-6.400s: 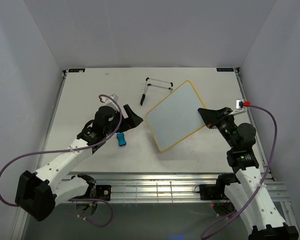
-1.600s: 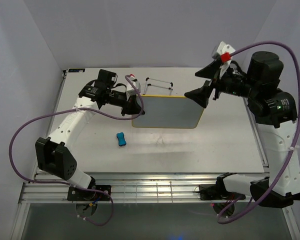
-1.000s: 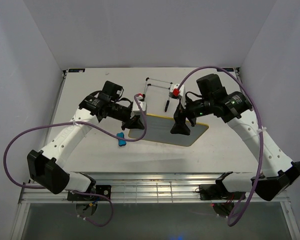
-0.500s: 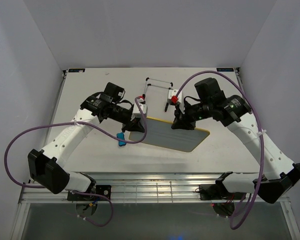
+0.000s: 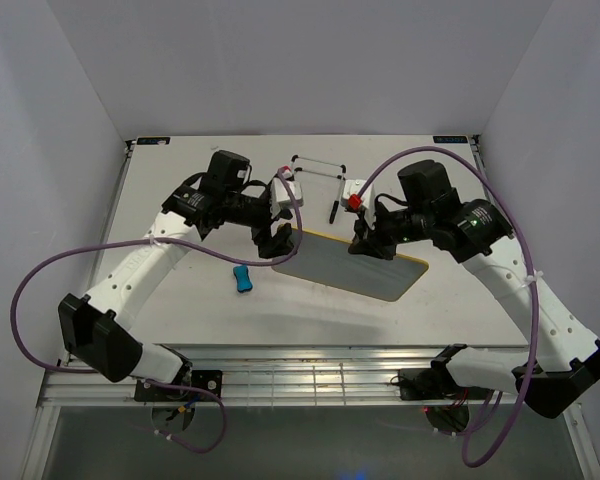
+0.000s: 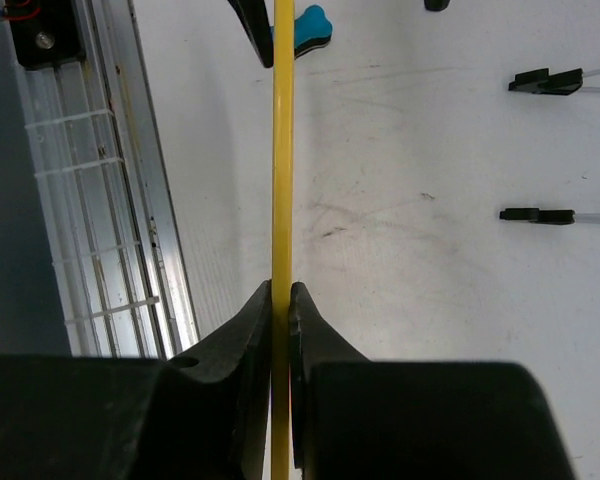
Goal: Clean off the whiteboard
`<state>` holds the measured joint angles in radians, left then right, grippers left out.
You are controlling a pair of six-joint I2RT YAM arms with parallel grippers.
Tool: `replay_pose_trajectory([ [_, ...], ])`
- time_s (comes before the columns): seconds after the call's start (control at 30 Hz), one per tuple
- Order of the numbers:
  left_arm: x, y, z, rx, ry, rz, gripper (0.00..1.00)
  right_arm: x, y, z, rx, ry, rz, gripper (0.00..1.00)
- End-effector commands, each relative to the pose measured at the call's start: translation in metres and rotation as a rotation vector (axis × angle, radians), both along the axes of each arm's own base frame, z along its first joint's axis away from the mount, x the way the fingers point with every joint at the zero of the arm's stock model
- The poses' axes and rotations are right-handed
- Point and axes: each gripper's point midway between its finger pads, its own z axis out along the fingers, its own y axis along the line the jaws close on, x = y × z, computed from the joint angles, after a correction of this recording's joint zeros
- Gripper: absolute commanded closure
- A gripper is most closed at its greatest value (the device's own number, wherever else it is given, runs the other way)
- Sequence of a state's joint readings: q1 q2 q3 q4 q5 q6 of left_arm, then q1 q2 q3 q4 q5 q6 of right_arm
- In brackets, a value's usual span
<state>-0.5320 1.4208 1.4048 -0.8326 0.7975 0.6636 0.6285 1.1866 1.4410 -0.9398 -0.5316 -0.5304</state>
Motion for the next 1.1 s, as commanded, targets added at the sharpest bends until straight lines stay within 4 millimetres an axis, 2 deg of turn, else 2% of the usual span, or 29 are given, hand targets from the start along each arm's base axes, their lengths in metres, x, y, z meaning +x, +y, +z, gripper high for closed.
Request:
replay_pose_trajectory([
  [0.0, 0.033, 0.007, 0.035, -0.05, -0.107, 0.211, 0.02, 0.013, 0.004, 0.021, 0.042, -0.087, -0.028, 0.92],
  [0.13, 0.04, 0.016, 0.055, -0.081, -0.143, 0.319, 0.02, 0.032, -0.001, 0.022, 0.002, -0.124, -0.103, 0.92],
  [0.17, 0.051, 0.028, 0.056, -0.057, -0.168, 0.42, 0.02, 0.038, -0.001, 0.019, -0.012, -0.126, -0.123, 0.92],
  [0.2, 0.056, 0.036, 0.068, -0.07, -0.198, 0.49, 0.02, 0.048, -0.003, 0.02, -0.023, -0.149, -0.159, 0.92],
  [0.27, 0.061, 0.05, 0.077, -0.085, -0.182, 0.622, 0.02, 0.058, -0.001, 0.02, -0.032, -0.158, -0.189, 0.92],
  [0.33, 0.054, 0.064, 0.093, -0.125, -0.207, 0.69, 0.02, 0.07, 0.0, 0.025, -0.03, -0.186, -0.221, 0.92],
  [0.4, 0.057, 0.082, 0.098, -0.156, -0.217, 0.819, 0.02, 0.082, 0.001, 0.028, -0.031, -0.208, -0.255, 0.92],
  [0.43, 0.051, 0.092, 0.108, -0.194, -0.231, 0.866, 0.02, 0.089, 0.004, 0.035, -0.016, -0.237, -0.268, 0.92],
  [0.47, 0.05, 0.097, 0.109, -0.221, -0.202, 0.919, 0.02, 0.096, 0.006, 0.034, -0.016, -0.241, -0.275, 0.92],
  [0.5, 0.048, 0.102, 0.098, -0.215, -0.18, 0.957, 0.02, 0.102, 0.007, 0.042, -0.003, -0.261, -0.282, 0.92],
  [0.53, 0.044, 0.113, 0.098, -0.226, -0.184, 1.009, 0.02, 0.108, 0.007, 0.046, 0.001, -0.272, -0.292, 0.92],
  [0.57, 0.039, 0.113, 0.09, -0.233, -0.154, 1.017, 0.02, 0.118, 0.011, 0.043, -0.006, -0.265, -0.298, 0.92],
  [0.6, 0.037, 0.113, 0.083, -0.238, -0.145, 1.011, 0.02, 0.125, 0.013, 0.058, 0.017, -0.287, -0.304, 0.92],
  [0.63, 0.031, 0.111, 0.051, -0.197, -0.107, 0.99, 0.02, 0.134, 0.01, 0.061, 0.02, -0.291, -0.322, 0.92],
  [0.7, 0.018, 0.108, 0.038, -0.26, -0.046, 0.985, 0.02, 0.15, 0.016, 0.059, 0.022, -0.279, -0.316, 0.92],
  [0.73, 0.012, 0.11, 0.004, -0.22, 0.0, 0.999, 0.02, 0.159, 0.015, 0.075, 0.047, -0.307, -0.324, 0.92],
  [0.77, 0.005, 0.114, -0.001, -0.246, 0.003, 1.008, 0.02, 0.169, 0.021, 0.067, 0.037, -0.29, -0.315, 0.92],
  [0.8, 0.003, 0.115, -0.005, -0.281, 0.012, 1.019, 0.02, 0.175, 0.023, 0.069, 0.05, -0.291, -0.309, 0.92],
  [0.83, 0.0, 0.116, -0.016, -0.282, 0.015, 1.021, 0.02, 0.182, 0.024, 0.078, 0.067, -0.309, -0.308, 0.92],
  [0.87, -0.007, 0.121, -0.036, -0.274, 0.024, 1.029, 0.02, 0.193, 0.03, 0.067, 0.055, -0.291, -0.303, 0.92],
  [0.97, -0.01, 0.124, -0.047, -0.292, 0.009, 1.026, 0.02, 0.22, 0.038, 0.065, 0.059, -0.293, -0.293, 0.92],
  [1.07, -0.006, 0.134, -0.044, -0.279, -0.03, 1.078, 0.02, 0.243, 0.05, 0.064, 0.066, -0.315, -0.276, 0.92],
])
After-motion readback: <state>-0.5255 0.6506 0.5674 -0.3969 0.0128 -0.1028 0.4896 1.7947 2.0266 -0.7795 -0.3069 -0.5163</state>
